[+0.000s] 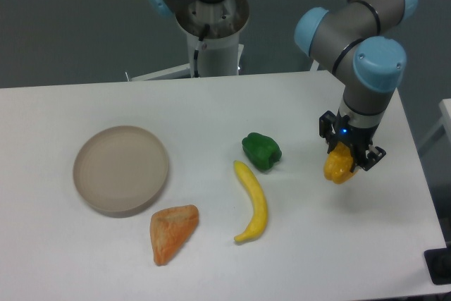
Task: Place the yellow pepper on the plate
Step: 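Hold the yellow pepper in the gripper above the table, then carry the held yellow pepper over to the beige plate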
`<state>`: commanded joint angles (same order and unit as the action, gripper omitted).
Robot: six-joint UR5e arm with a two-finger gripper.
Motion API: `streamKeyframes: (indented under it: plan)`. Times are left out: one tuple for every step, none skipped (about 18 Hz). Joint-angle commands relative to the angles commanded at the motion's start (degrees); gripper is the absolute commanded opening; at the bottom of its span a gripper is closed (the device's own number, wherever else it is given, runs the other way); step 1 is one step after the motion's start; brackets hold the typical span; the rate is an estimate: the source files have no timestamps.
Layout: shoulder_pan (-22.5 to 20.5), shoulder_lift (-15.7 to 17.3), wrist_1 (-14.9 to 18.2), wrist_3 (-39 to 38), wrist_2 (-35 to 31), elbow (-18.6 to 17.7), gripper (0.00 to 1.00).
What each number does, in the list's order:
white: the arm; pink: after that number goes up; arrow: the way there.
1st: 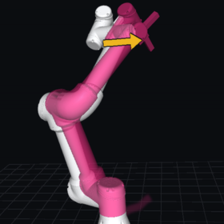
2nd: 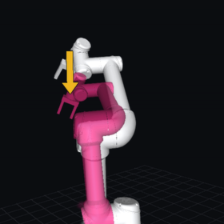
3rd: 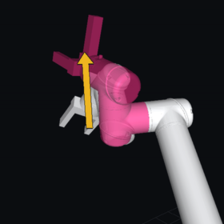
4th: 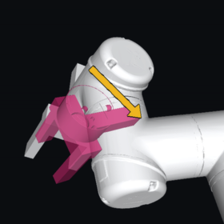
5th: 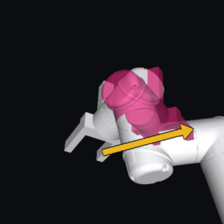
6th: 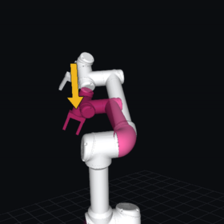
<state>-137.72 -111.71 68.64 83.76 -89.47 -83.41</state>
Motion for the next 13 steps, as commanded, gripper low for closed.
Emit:
streamKeyframes:
  plan:
    - [0.00,0.00,0.00,0.00,0.00,0.00,0.28]
    - [0.00,0.00,0.00,0.00,0.00,0.00,0.28]
    - [0.09,0.09,0.00,-0.26,0.17,0.00,0.28]
    - [0.09,0.17,0.00,-0.35,0.26,0.09,0.28]
    - [0.17,0.26,0.00,-0.44,0.35,0.00,0.28]
    - [0.18,0.35,0.09,-0.44,0.53,0.09,0.28]
    - [0.18,0.35,0.09,-0.53,0.79,0.26,0.28]
    - [0.26,0.35,0.09,-0.53,1.05,0.44,0.28]
    - [0.44,0.35,0.00,-0.53,1.32,0.44,0.28]
    - [1.31,0.35,-0.17,-1.57,1.41,0.44,0.28]
    - [1.93,0.35,-0.35,-2.63,1.67,0.44,0.28]
    - [2.89,0.44,-0.44,-3.16,2.02,0.61,0.28]
    - [4.81,0.53,-0.44,-3.51,2.02,1.14,0.28]
